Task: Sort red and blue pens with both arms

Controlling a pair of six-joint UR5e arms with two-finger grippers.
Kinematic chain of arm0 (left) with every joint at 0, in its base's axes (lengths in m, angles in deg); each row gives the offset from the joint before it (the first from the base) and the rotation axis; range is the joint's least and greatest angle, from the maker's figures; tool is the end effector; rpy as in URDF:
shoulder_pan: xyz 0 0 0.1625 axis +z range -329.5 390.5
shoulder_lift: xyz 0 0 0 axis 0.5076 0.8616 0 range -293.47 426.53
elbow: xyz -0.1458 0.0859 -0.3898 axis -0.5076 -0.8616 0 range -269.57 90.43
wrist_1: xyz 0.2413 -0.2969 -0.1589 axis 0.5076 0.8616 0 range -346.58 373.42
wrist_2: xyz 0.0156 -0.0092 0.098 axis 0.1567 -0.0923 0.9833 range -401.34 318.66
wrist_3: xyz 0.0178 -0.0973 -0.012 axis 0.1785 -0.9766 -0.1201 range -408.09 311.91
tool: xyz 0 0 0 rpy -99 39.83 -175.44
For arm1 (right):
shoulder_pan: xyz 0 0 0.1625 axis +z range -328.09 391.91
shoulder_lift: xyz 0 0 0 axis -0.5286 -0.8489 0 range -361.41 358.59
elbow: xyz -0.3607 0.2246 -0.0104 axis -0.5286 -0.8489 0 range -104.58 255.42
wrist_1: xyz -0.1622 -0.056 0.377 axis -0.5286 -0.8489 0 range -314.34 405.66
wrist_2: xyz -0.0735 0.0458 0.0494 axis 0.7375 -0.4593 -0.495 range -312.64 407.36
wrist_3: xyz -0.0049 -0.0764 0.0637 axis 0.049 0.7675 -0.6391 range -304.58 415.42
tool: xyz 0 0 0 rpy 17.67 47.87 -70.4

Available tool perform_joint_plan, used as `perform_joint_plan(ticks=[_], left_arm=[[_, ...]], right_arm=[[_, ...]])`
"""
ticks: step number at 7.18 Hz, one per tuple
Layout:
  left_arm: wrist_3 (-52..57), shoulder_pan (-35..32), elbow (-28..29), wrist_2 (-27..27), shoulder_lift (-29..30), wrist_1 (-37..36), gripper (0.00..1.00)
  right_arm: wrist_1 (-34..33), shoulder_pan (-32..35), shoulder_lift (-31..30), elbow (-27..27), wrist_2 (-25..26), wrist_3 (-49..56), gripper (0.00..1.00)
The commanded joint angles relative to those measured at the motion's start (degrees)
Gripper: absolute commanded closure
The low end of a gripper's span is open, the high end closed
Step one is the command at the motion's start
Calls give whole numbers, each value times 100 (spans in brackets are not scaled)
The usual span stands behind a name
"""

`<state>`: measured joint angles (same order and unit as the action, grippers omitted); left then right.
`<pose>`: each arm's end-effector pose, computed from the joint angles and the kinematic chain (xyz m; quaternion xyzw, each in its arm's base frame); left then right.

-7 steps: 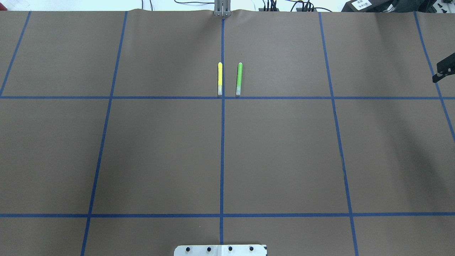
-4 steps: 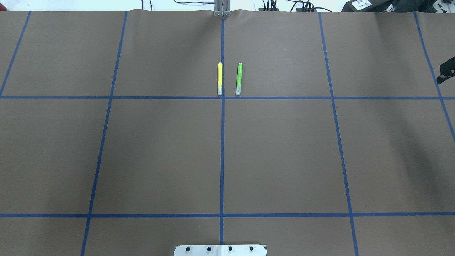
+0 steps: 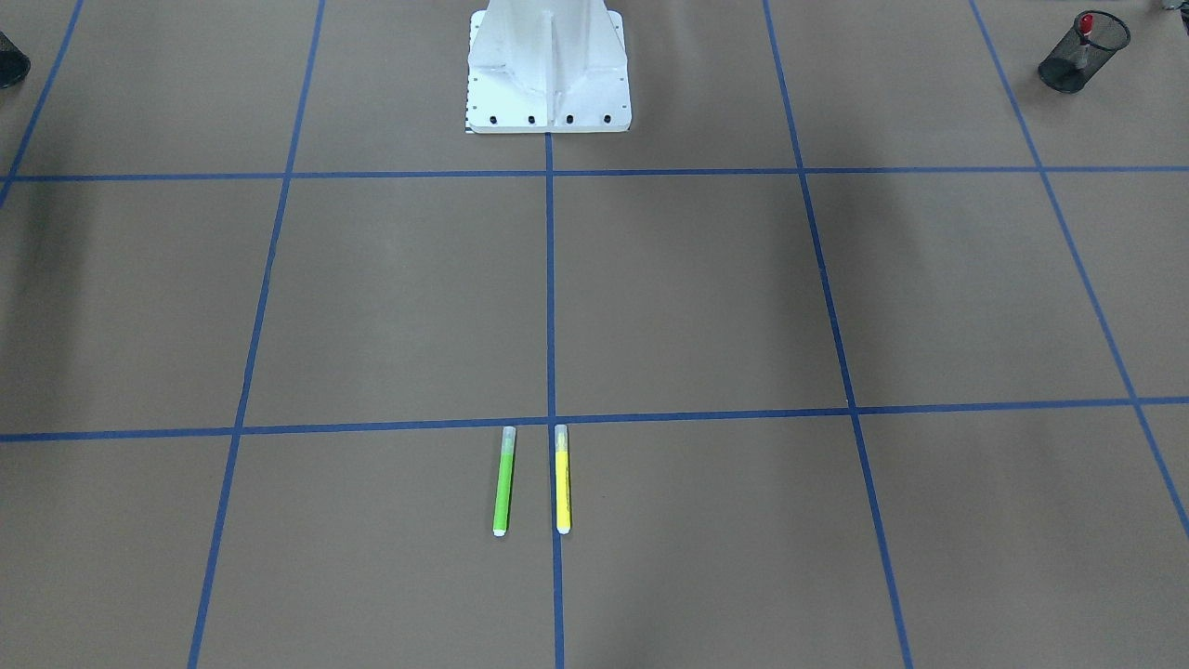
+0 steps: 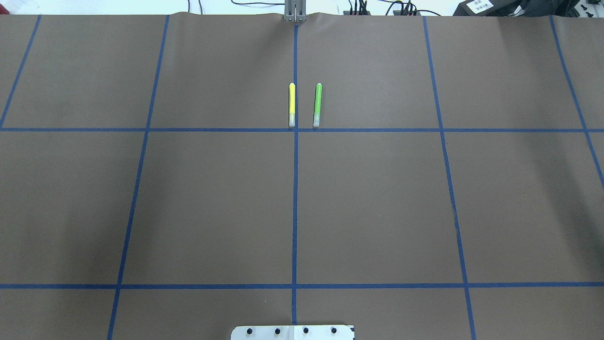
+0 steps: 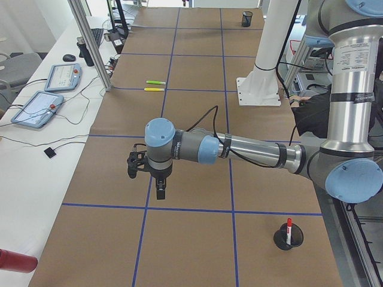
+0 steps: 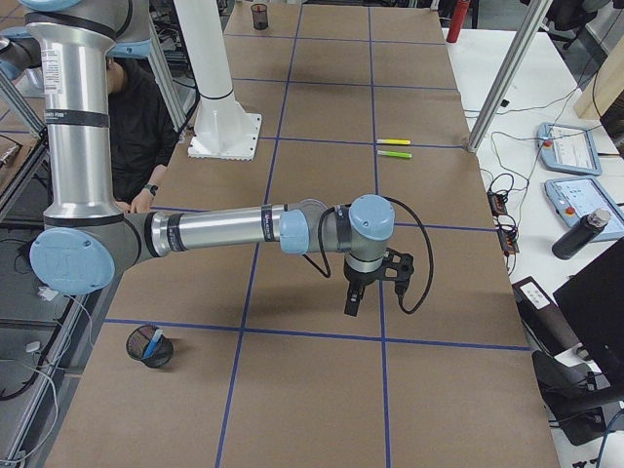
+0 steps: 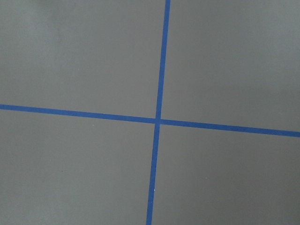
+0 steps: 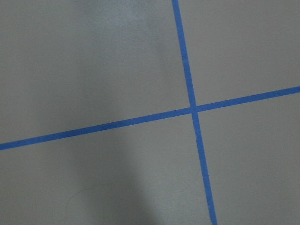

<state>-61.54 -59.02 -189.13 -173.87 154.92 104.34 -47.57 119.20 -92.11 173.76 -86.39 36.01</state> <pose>-0.0619 -0.4868 0.5903 0.0277 0.3677 -0.0771 0.9263 0.0412 -0.4909 0.5994 -0.0365 -0.3722 0.1205 0.9196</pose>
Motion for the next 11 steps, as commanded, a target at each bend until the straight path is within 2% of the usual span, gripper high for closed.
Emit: perform_joint_plan(ticks=[1,5,11], left_arm=[[18,-4,304,0,-23,127,0],[18,5,332,0,-58,224,0],[10,5,315,-18,-58,216,0]], right_arm=[[-12,77,-105,-8,-29,8,1],[-336,139,-123,18,-55,8,1],[-293,148,-193,44,-73,-1,1]])
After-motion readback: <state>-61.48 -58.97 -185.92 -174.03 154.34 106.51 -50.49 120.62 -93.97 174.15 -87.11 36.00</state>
